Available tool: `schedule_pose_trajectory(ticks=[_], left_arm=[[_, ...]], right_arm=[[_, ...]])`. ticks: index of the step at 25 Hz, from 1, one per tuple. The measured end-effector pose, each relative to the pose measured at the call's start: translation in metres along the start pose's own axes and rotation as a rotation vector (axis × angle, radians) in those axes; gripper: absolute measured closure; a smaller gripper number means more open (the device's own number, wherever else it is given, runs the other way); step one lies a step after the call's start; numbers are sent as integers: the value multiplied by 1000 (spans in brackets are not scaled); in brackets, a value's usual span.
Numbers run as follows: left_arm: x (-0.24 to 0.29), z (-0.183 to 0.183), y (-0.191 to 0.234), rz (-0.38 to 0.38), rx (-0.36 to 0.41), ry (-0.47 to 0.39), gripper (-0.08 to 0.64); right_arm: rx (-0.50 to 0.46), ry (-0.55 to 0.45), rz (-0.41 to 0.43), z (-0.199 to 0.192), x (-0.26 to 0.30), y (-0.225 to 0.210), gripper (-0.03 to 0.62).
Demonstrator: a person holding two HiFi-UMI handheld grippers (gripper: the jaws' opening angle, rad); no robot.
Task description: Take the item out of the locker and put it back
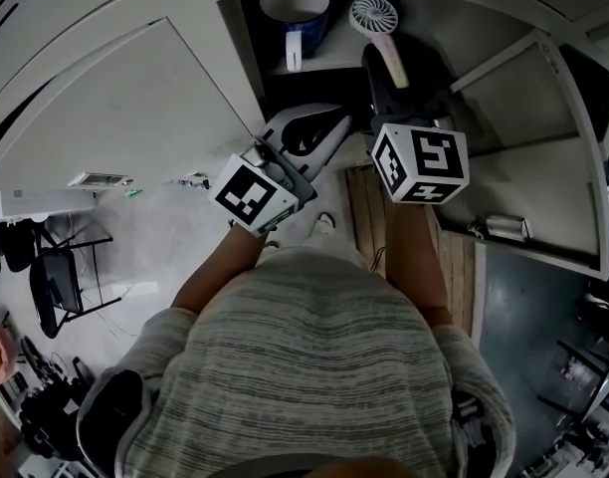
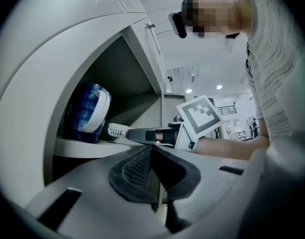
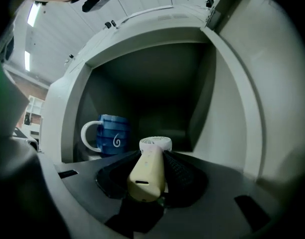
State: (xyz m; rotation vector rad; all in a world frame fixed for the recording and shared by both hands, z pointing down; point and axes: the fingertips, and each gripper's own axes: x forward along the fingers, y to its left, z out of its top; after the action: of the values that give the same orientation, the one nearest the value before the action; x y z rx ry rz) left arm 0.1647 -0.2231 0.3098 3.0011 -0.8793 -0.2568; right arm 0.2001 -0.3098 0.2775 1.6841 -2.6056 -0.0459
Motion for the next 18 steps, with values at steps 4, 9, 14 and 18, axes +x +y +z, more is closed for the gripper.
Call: schedule_pose_trajectory(ticks=[4, 9, 14, 18], left_arm=[[-2, -5, 1, 5, -5, 18, 552], [-3, -1, 5, 17, -6, -2, 552], [-5, -5, 6, 15, -12, 15, 552], [-5, -3, 6, 11, -9, 3, 552]], right_arm=[[-21, 76, -12, -12, 11, -2, 445], [-8, 125, -31, -15, 20, -9, 443], [22, 128, -48, -15, 24, -15, 443], [26, 103, -32, -14, 24, -10, 416]])
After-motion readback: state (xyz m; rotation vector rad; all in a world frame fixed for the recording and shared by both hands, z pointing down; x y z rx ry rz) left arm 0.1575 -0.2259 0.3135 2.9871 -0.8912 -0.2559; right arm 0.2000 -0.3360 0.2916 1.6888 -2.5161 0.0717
